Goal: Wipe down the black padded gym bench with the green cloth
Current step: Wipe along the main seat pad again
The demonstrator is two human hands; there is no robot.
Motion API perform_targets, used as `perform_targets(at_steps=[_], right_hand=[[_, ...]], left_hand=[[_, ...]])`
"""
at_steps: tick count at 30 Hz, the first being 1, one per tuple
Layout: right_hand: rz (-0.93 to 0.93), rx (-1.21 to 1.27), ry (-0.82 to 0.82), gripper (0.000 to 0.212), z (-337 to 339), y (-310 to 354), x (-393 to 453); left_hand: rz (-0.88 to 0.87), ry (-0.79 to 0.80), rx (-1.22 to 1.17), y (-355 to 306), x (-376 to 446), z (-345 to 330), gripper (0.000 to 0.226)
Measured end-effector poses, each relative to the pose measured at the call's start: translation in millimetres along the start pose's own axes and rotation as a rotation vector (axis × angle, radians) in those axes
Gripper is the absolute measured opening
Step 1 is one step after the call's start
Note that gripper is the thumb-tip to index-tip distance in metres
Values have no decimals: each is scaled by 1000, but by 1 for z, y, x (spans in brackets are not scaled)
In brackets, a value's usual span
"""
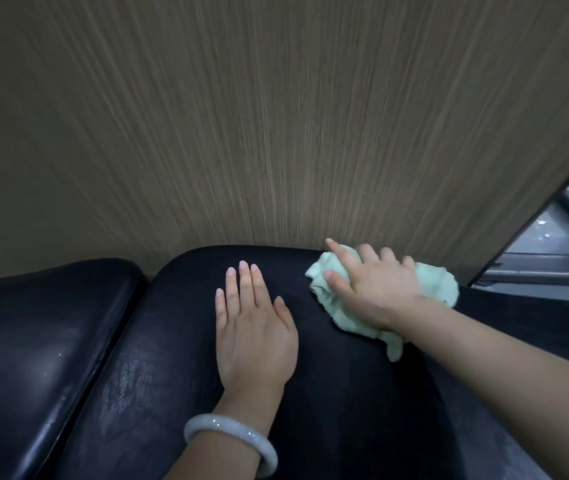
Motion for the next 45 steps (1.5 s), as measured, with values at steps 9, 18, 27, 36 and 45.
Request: perform_targets(at_steps=[9, 18, 27, 36, 45], right_hand=[[295, 93, 138, 52, -18, 87, 50], [216, 25, 59, 53, -16, 69, 33], [102, 20, -52, 67, -10, 6, -15], [-38, 63, 3, 57, 0, -4, 3], [11, 111, -22, 57, 0, 3, 10]], left_hand=[[10, -117, -39, 3, 0, -5, 67], [-20, -70, -47, 2, 0, 0, 75], [-11, 16, -66, 2, -2, 3, 60], [51, -36, -32, -21, -40, -7, 65], [47, -109, 61, -22, -38, -6, 61]])
Point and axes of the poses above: each hand's wrist, its own x-axis towards the middle knuckle, its own z-axis out of the back of the hand, y = z × x, the point moved 8 cm from there along x, towards the middle knuckle, and after that the axes turned 13 degrees about x, right-handed, at the moved point
